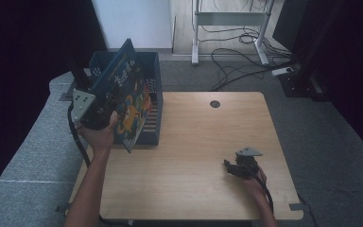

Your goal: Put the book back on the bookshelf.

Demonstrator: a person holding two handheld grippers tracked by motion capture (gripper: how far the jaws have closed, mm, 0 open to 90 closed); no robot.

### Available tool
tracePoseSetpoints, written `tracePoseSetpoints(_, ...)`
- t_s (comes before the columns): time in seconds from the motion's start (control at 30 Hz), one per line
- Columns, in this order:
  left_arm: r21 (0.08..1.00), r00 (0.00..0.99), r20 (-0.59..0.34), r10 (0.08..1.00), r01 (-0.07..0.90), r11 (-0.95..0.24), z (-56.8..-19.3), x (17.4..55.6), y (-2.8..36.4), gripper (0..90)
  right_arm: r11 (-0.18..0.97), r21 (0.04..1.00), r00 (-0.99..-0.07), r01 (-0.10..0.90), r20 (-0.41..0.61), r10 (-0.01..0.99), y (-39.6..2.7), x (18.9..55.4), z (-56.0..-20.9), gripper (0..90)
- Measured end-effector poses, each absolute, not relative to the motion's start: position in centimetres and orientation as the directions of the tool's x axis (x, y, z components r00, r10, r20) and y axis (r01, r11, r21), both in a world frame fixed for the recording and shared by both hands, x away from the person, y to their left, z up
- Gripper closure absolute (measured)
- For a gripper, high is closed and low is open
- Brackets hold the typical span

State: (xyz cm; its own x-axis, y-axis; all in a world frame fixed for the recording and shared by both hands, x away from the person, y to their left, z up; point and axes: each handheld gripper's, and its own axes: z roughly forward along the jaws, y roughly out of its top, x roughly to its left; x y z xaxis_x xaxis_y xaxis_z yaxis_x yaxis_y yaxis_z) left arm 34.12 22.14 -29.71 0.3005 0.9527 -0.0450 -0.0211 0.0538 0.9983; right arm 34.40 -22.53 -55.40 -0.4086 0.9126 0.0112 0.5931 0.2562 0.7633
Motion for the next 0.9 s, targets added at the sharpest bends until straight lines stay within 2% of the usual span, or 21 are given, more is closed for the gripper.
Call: tracePoseSetpoints(0.9,0.999,0.254,-0.034,0.967,-0.008,0.038,-29.6,36.9,20.9,82.1,0.256,0.763,-0.407,0.593,0.01,0.913,-22.5,34.4,-55.4,35.9)
